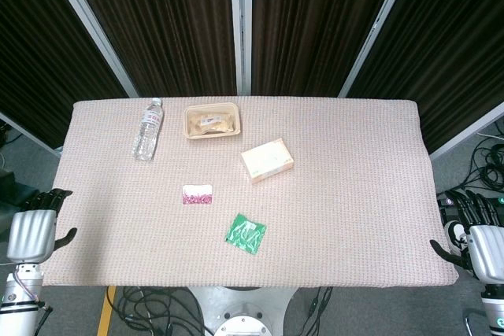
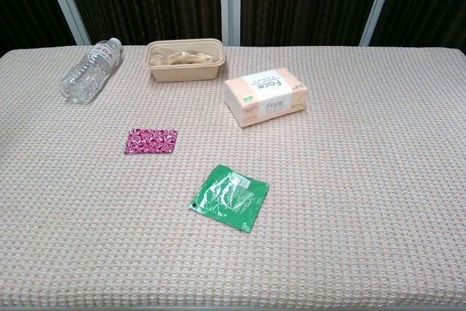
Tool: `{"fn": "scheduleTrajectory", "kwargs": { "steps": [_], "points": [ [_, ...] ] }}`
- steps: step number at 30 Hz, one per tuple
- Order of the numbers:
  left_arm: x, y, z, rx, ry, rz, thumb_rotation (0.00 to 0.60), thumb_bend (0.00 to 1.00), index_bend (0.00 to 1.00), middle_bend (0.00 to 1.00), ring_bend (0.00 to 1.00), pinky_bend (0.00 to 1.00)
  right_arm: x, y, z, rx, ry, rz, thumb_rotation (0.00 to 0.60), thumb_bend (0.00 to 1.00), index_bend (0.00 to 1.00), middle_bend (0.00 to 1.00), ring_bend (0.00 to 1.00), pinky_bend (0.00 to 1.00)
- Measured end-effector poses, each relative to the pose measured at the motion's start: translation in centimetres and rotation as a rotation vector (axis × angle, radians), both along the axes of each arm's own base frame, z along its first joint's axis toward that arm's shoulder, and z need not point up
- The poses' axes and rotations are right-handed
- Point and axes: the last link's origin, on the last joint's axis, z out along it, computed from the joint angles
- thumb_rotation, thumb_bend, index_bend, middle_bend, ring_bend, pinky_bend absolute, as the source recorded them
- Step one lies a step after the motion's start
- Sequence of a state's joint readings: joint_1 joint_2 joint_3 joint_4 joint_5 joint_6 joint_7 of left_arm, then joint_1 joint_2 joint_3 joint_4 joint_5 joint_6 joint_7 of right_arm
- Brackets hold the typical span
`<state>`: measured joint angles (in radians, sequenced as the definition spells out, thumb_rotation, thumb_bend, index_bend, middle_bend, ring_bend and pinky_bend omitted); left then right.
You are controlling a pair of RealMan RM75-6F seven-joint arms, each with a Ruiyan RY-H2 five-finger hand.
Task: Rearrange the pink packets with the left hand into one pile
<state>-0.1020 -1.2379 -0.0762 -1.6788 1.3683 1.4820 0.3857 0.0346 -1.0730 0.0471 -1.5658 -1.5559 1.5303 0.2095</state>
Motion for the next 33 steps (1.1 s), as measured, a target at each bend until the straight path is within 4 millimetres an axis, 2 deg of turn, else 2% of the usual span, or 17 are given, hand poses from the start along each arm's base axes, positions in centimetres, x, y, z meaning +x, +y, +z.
{"fn": "scheduleTrajectory", "kwargs": {
  "steps": [15, 23, 28, 33],
  "points": [
    [0.3, 0.9, -0.2, -0.011, -0.006, -0.026, 0.600, 0.23, 0.30, 0.35, 0.27, 0.30, 0.1, -0.1, 0.1, -0.007, 0.000, -0.002, 0.600, 0.09, 0.10, 0.11, 0.00, 0.00],
    [1.9, 4.1, -1.4, -0.070, 0.001, -0.120, 0.600, 0.23, 0.30, 0.38, 0.28, 0.33, 0.2, -0.8, 0.1, -0.002, 0.003, 0.017, 0.600, 0.09, 0.10, 0.11, 0.00, 0.00],
    [3.4, 7.1, -3.2, -0.153, 0.010, -0.204, 0.600, 0.25, 0.30, 0.49, 0.41, 0.52, 0.3, -1.2, 0.1, 0.001, 0.005, 0.017, 0.600, 0.09, 0.10, 0.11, 0.00, 0.00],
    [4.6, 9.9, -5.5, -0.275, 0.023, -0.264, 0.600, 0.28, 0.30, 0.60, 0.57, 0.76, 0.1, -1.3, 0.0, 0.005, 0.006, 0.009, 0.600, 0.09, 0.10, 0.11, 0.00, 0.00]
  ]
}}
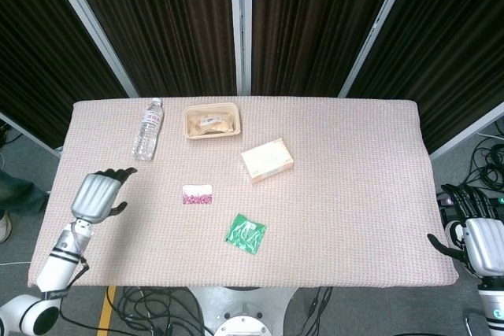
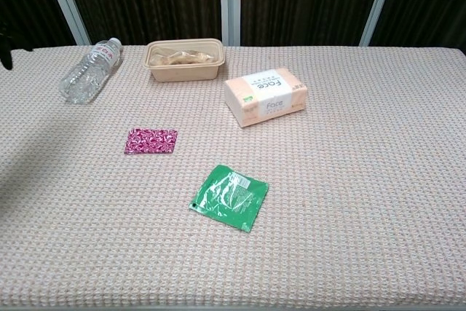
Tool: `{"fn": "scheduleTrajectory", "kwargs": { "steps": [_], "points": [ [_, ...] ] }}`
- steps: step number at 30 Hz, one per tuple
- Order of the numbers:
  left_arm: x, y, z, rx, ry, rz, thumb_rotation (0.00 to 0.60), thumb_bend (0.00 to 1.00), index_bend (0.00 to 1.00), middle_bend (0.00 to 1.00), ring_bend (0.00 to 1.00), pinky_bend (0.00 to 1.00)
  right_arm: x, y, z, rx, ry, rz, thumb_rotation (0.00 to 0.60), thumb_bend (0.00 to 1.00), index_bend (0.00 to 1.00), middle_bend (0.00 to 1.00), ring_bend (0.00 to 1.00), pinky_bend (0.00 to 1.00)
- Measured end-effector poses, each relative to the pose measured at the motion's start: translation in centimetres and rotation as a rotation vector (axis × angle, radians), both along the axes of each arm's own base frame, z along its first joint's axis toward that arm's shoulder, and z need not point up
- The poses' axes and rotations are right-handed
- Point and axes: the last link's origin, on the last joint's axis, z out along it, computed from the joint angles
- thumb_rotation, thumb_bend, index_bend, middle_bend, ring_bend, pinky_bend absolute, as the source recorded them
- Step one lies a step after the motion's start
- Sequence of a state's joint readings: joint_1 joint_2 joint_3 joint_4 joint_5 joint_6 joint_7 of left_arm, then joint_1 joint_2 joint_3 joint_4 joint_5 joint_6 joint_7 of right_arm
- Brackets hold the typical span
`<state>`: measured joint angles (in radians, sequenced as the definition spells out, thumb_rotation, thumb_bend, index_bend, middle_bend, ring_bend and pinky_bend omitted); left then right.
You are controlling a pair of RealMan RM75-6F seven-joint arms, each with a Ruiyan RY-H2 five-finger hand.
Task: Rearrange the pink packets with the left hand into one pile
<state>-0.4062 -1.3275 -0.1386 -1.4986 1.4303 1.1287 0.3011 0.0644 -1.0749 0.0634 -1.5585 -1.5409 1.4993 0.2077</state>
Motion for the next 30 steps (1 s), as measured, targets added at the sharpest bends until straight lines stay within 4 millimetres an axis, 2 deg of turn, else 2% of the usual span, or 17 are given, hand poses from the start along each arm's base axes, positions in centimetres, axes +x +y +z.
{"fn": "scheduleTrajectory", "kwargs": {
  "steps": [4, 7, 9, 19, 30],
  "points": [
    [0.9, 2.4, -2.4, -0.113, 0.038, -0.032, 0.600, 0.35, 0.30, 0.74, 0.71, 0.87, -0.1, -0.1, 0.0, 0.000, 0.002, -0.005, 0.599, 0.09, 0.10, 0.11, 0.00, 0.00],
    [1.3, 3.9, -4.1, -0.184, 0.061, -0.039, 0.600, 0.42, 0.30, 0.83, 0.77, 0.93, -0.1, -0.1, 0.0, 0.000, 0.003, -0.008, 0.600, 0.09, 0.10, 0.11, 0.00, 0.00],
    [1.5, 4.6, -5.1, -0.221, 0.069, -0.034, 0.600, 0.46, 0.30, 0.85, 0.79, 0.95, -0.1, -0.2, 0.0, 0.002, 0.003, -0.011, 0.600, 0.09, 0.10, 0.11, 0.00, 0.00],
    [2.1, 6.5, -9.5, -0.342, 0.112, 0.001, 0.600, 0.49, 0.28, 0.88, 0.82, 0.97, -0.3, -0.4, -0.2, 0.008, 0.002, -0.018, 0.600, 0.09, 0.10, 0.11, 0.00, 0.00],
    [2.8, 6.1, -11.3, -0.379, 0.135, 0.000, 0.600, 0.49, 0.28, 0.88, 0.83, 0.97, -0.6, -0.2, -0.1, 0.006, 0.001, -0.029, 0.600, 0.09, 0.10, 0.11, 0.00, 0.00]
  ]
}}
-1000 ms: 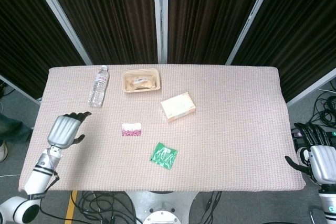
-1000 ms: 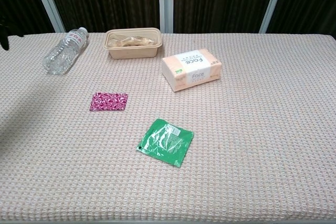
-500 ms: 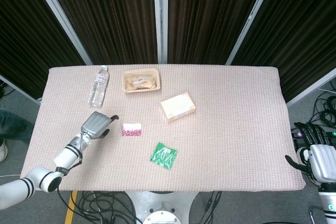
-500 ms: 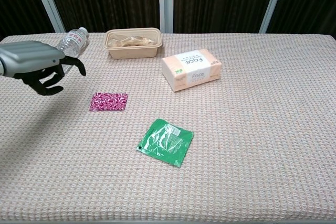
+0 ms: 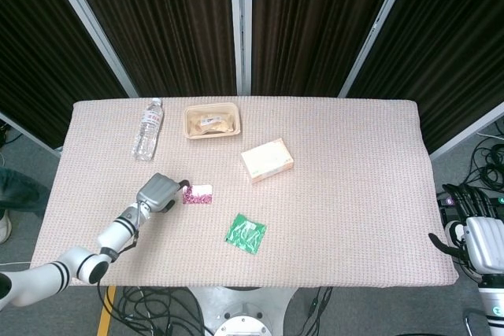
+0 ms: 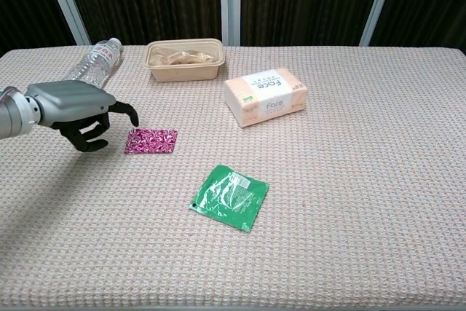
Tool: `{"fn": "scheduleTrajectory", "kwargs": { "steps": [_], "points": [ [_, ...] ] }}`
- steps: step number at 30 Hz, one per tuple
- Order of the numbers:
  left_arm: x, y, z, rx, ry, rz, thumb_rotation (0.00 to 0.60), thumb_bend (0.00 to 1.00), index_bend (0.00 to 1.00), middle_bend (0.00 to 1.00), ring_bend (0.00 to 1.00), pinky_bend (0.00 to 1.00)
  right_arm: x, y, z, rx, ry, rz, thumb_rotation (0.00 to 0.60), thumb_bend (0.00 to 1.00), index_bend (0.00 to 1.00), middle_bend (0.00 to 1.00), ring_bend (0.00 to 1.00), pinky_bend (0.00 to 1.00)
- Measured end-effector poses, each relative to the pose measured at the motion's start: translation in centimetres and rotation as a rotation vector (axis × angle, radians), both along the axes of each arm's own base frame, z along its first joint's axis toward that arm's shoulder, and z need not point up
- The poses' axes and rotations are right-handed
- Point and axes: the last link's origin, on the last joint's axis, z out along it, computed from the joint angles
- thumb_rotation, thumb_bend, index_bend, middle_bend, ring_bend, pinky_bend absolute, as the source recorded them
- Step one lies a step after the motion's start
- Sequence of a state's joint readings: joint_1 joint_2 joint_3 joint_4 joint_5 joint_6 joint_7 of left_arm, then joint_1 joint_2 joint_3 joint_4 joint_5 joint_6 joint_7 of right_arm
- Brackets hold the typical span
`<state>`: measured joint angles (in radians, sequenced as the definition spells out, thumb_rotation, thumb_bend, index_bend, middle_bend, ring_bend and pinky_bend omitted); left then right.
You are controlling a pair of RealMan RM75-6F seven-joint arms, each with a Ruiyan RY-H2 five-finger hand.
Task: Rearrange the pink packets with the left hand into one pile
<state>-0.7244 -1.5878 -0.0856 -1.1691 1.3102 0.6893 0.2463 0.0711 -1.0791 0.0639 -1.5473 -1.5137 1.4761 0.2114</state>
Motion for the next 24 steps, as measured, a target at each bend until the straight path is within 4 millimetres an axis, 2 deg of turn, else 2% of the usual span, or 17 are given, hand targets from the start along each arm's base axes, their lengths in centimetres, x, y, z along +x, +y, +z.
{"fn": "scheduleTrajectory", "kwargs": {
  "steps": [13, 24],
  "points": [
    [0.4, 0.3, -1.4, -0.027, 0.037, 0.019, 0.600, 0.49, 0.28, 0.88, 0.83, 0.97, -0.3, 0.1, 0.2, -0.005, 0.001, -0.010, 0.600, 0.09, 0.10, 0.11, 0.00, 0.00],
    [0.8, -1.1, -1.5, -0.066, 0.071, -0.014, 0.600, 0.49, 0.28, 0.88, 0.83, 0.96, -0.3, 0.2, 0.1, -0.001, 0.000, -0.013, 0.600, 0.09, 0.10, 0.11, 0.00, 0.00]
  ]
}}
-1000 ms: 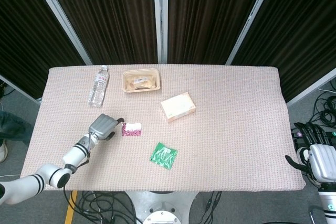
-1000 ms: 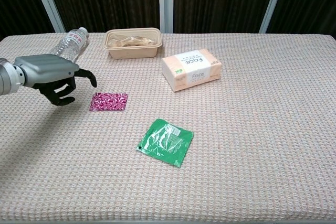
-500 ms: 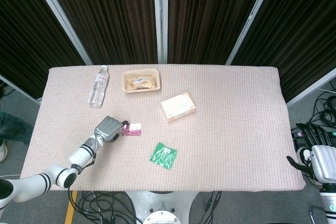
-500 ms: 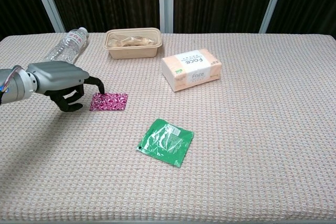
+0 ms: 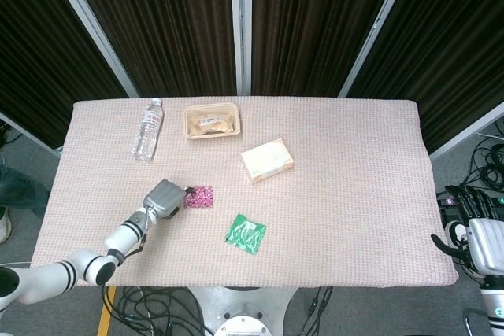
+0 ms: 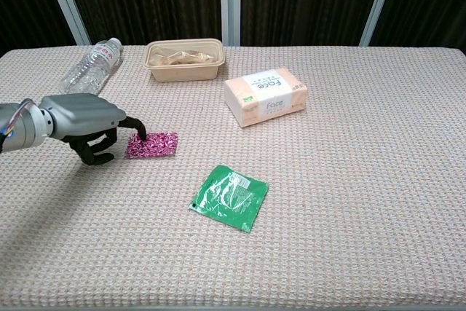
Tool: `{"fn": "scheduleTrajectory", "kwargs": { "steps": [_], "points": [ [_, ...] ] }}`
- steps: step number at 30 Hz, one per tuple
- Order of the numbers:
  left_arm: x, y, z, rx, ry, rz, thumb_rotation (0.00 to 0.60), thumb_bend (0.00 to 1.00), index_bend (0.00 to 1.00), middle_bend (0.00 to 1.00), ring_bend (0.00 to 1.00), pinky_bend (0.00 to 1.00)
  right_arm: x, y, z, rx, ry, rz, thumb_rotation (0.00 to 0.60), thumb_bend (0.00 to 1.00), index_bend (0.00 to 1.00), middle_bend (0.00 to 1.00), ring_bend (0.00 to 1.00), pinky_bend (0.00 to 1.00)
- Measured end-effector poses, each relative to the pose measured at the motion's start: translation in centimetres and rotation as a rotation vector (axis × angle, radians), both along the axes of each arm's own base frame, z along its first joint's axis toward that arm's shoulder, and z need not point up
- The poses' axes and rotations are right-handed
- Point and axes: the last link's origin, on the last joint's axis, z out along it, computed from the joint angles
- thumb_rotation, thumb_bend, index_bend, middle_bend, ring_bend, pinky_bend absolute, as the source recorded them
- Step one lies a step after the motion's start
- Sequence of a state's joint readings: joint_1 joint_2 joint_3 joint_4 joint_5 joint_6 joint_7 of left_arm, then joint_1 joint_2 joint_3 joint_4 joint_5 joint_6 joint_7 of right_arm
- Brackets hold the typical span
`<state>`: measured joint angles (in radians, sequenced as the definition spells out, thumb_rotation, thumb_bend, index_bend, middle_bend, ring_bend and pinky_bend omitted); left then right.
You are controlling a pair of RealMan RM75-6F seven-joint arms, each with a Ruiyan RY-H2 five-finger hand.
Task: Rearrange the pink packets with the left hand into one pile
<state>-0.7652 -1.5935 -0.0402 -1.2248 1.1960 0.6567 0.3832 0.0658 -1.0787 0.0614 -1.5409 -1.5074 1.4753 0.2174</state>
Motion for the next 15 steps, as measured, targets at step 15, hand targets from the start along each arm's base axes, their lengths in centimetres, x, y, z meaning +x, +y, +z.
{"fn": "scheduleTrajectory", "kwargs": {
  "steps": [15],
  "points": [
    [1.0, -2.8, 0.2, -0.085, 0.059, -0.073, 0.600, 0.49, 0.28, 0.88, 0.83, 0.95, 0.0, 0.4, 0.2, -0.008, -0.003, -0.002, 0.600, 0.09, 0.10, 0.11, 0.00, 0.00]
  ]
}}
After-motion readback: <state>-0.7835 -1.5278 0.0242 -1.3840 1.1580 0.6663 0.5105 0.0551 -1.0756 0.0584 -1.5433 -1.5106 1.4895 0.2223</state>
